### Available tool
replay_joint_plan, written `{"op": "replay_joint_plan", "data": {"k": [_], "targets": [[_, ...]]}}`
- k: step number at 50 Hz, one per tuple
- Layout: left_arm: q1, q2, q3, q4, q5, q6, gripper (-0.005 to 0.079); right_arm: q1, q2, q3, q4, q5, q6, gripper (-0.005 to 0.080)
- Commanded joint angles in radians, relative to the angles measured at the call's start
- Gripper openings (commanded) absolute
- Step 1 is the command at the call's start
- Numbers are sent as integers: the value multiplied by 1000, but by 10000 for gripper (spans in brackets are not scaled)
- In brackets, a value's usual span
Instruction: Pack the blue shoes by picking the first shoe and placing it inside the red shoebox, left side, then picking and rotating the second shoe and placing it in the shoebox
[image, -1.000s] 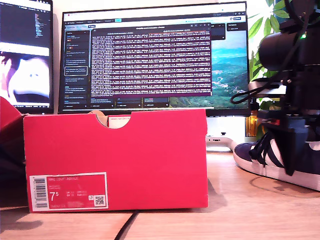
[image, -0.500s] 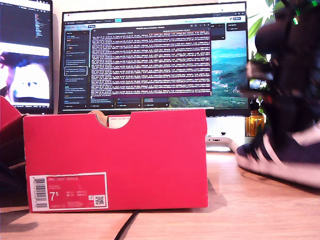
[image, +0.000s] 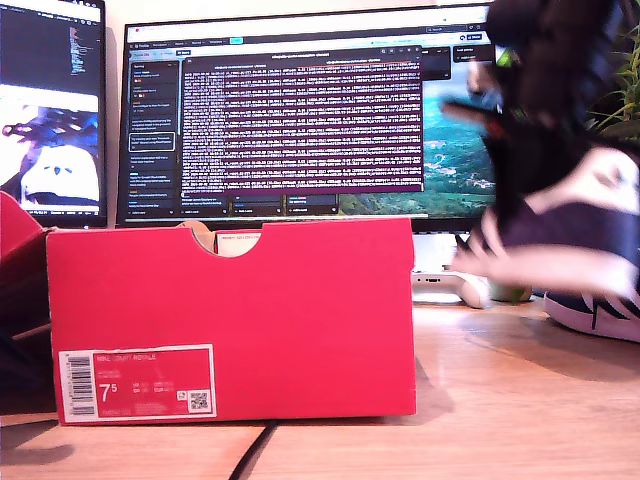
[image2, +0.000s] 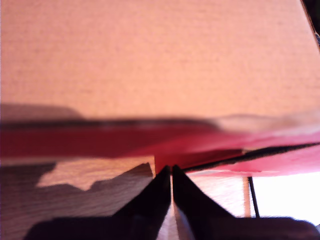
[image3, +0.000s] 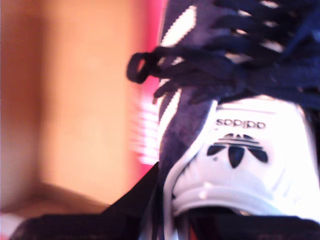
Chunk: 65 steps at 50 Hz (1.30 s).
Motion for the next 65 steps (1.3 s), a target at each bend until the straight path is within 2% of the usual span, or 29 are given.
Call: {"op": "replay_joint_plan", "data": {"k": [1,9,26,47,65], "targets": [[-4,4,-19,6,0,-2,-19,35,-54,54,41,-17,35,-13],[-4,4,-19,6,0,-2,-19,106,-54,68,131,-42,135,-13],[-4,4,-19,6,0,-2,-19,257,-25,68,349,-26,304,-13],[-4,4,-19,6,0,-2,-19,330,99,68,485,20,385,-13],[-4,4,-19,6,0,-2,-19,372,201,68,514,65,436,-13]]}}
